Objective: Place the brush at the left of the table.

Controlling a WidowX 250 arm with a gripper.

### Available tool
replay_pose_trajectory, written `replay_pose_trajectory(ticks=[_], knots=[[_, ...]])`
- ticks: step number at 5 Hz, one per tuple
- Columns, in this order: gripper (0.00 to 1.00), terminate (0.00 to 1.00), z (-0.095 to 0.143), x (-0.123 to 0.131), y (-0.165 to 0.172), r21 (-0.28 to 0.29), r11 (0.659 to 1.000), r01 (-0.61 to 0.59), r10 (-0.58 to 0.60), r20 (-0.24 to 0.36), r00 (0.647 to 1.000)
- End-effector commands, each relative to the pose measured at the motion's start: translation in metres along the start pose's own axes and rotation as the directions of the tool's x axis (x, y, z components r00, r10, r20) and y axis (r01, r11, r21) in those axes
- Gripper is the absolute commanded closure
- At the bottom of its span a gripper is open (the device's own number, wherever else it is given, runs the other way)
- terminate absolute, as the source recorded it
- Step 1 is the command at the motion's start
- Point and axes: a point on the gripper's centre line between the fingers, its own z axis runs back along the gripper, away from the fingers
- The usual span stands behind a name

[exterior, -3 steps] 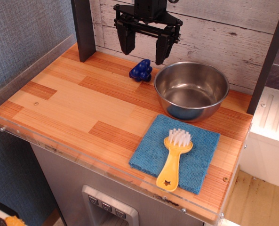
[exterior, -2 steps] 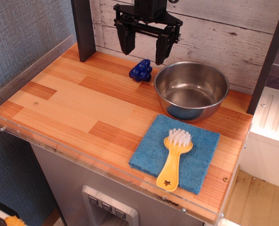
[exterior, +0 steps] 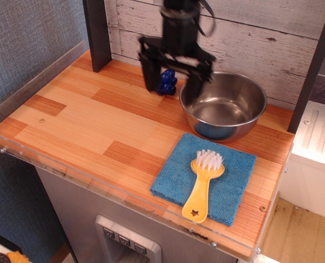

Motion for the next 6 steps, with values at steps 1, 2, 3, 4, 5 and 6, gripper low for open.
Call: replay_pose_trajectory(ticks=[1, 2, 3, 4, 5, 6], knots=[[0.00, 0.00, 0.006, -0.060, -0.048, -0.024, 0.995, 0.092, -0.089, 0.098, 0.991], [0.00, 0.00, -0.013, -0.065, -0.061, -0.025, 0.994, 0.107, -0.105, 0.081, 0.991], [0.00, 0.00, -0.020, -0.064, -0.065, -0.014, 0.996, 0.089, -0.088, 0.096, 0.992], [0.00, 0.00, -0.030, -0.062, -0.074, -0.006, 0.999, 0.054, -0.053, 0.102, 0.993], [0.00, 0.00, -0.035, -0.061, -0.085, 0.005, 0.998, 0.065, -0.065, 0.098, 0.993], [0.00, 0.00, -0.041, -0.065, -0.093, 0.029, 0.996, 0.081, -0.084, 0.083, 0.993]])
